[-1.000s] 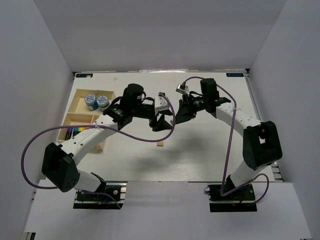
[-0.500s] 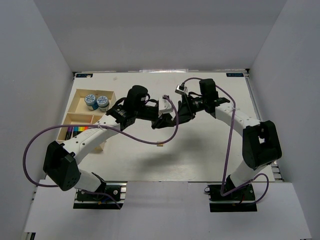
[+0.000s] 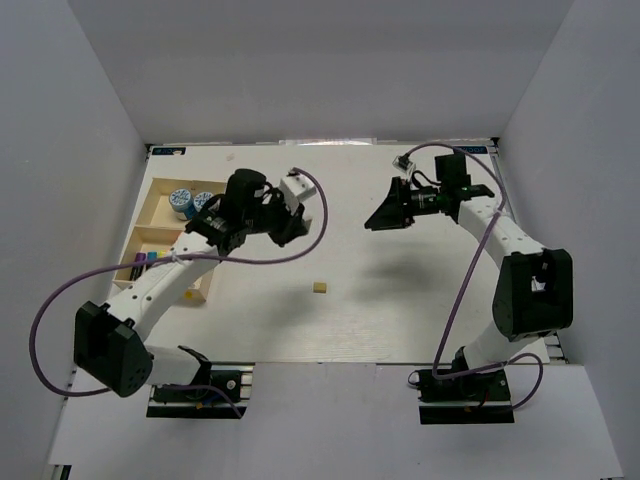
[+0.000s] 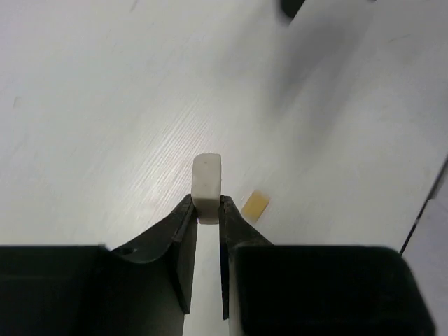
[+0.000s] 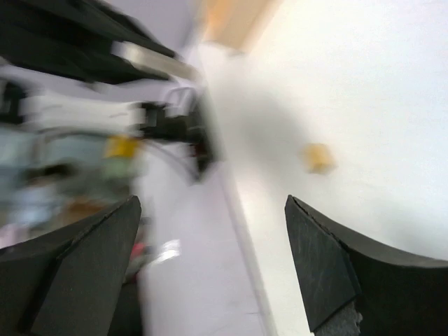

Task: Sort the stationery into containers
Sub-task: Place the stationery in the storage box.

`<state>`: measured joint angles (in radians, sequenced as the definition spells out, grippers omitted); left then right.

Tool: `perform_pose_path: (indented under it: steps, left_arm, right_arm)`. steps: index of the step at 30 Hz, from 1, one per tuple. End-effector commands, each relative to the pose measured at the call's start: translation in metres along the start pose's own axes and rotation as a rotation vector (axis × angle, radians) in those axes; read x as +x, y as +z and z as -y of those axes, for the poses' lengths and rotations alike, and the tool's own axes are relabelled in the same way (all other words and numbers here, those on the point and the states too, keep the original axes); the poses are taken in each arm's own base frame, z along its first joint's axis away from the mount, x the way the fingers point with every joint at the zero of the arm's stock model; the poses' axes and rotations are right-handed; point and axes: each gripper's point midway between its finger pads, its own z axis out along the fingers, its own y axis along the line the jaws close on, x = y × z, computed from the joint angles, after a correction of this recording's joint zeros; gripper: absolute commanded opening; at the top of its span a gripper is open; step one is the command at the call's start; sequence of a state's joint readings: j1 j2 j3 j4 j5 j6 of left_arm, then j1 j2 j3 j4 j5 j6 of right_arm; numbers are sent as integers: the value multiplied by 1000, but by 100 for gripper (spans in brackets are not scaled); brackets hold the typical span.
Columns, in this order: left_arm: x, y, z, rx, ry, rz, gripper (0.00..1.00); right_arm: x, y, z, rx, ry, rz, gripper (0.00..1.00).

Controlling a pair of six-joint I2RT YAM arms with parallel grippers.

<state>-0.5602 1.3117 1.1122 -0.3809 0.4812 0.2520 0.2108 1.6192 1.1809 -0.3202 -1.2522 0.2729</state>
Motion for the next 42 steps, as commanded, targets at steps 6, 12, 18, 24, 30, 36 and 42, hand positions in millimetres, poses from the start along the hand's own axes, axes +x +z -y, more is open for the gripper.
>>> perform_pose_path:
  steps: [6,12,18,24,30,36,42]
  left_arm:
    - [85,-85,-129,-490,-397,-334,0]
    - [122,-139,-163,-520,-570,-472,0]
    - [139,-182,-170,-600,-600,-514,0]
    - [166,-198,-168,-623,-662,-578,2]
    - [201,-199,-159,-632,-705,-668,3]
    - [218,-194,-151,-604,-735,-708,14]
    - [217,-194,-153,-605,-718,-705,49]
  right_arm:
    - [8,-42,45,499,-251,-14,89]
    - [10,-48,45,537,-279,-10,89]
    - [5,-44,45,501,-269,-27,89]
    - [6,-41,44,472,-255,-35,89]
    - [7,-40,44,468,-252,-39,89]
    - [8,-40,44,467,-245,-43,89]
    - [7,-40,45,467,-245,-43,89]
